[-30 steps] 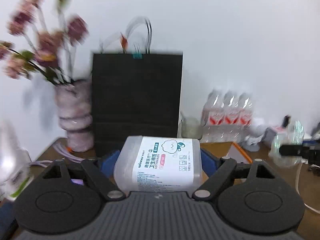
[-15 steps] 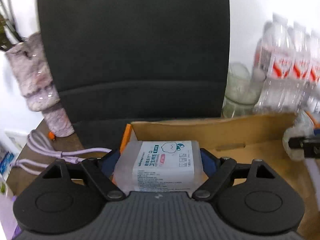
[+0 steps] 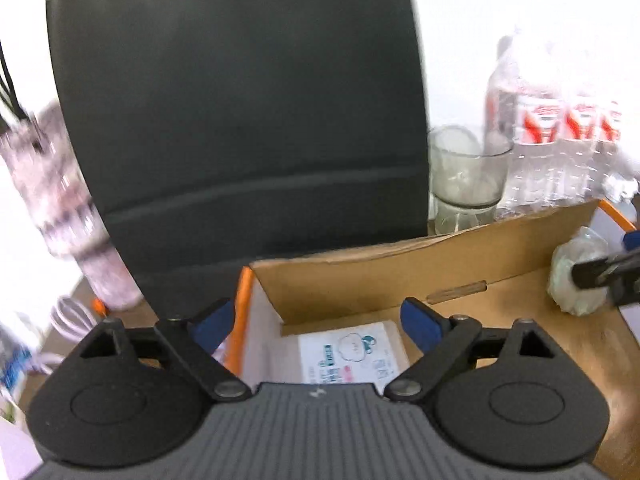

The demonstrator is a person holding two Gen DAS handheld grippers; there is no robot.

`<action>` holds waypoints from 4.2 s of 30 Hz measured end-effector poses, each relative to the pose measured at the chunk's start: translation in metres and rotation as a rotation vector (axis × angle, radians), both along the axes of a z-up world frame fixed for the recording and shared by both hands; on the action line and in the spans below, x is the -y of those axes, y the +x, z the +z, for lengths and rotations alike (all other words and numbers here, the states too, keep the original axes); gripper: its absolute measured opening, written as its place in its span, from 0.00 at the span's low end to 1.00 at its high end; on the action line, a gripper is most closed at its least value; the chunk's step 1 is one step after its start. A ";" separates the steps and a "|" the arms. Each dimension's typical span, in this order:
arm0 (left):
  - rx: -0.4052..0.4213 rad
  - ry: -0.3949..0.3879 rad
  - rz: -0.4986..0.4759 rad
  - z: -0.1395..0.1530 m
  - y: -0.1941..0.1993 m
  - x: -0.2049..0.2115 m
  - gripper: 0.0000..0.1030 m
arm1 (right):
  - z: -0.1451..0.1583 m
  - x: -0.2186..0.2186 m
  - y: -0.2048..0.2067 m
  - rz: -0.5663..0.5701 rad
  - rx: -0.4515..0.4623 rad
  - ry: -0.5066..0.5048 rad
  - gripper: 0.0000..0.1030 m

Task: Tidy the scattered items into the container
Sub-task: 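Lower both held items into the cardboard box and open both tools, then withdraw both tools from the cardboard box back toward the scattered items, then grasp the white bottle cap with the left tool while the right tool grasps the red rose, then carry the cap and rose into the cardboard box and open both tools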

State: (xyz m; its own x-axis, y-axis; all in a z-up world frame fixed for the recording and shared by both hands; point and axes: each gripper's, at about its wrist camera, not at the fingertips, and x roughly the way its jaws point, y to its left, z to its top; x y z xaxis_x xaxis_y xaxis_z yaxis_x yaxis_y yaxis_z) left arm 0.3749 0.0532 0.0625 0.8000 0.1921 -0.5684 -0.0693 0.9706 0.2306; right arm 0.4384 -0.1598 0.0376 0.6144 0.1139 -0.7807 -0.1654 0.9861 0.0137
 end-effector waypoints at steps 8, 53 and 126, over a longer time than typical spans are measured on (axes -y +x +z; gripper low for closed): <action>-0.021 -0.210 -0.009 0.039 -0.059 -0.019 0.96 | 0.019 0.008 -0.061 0.092 -0.120 0.159 0.73; 0.290 -0.330 -0.051 -0.032 -0.451 0.004 1.00 | 0.006 0.030 -0.466 0.025 0.618 0.095 1.00; -0.103 -0.250 -0.073 -0.021 0.017 0.038 0.40 | 0.000 0.006 -0.011 -0.018 -0.058 0.330 0.34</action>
State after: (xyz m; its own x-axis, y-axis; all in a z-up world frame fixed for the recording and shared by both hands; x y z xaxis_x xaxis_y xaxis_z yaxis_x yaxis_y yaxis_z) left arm 0.3921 0.0153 0.0419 0.7422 -0.0208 -0.6699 0.0146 0.9998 -0.0149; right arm 0.4271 -0.1661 0.0374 0.5737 0.3562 -0.7375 -0.1379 0.9296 0.3417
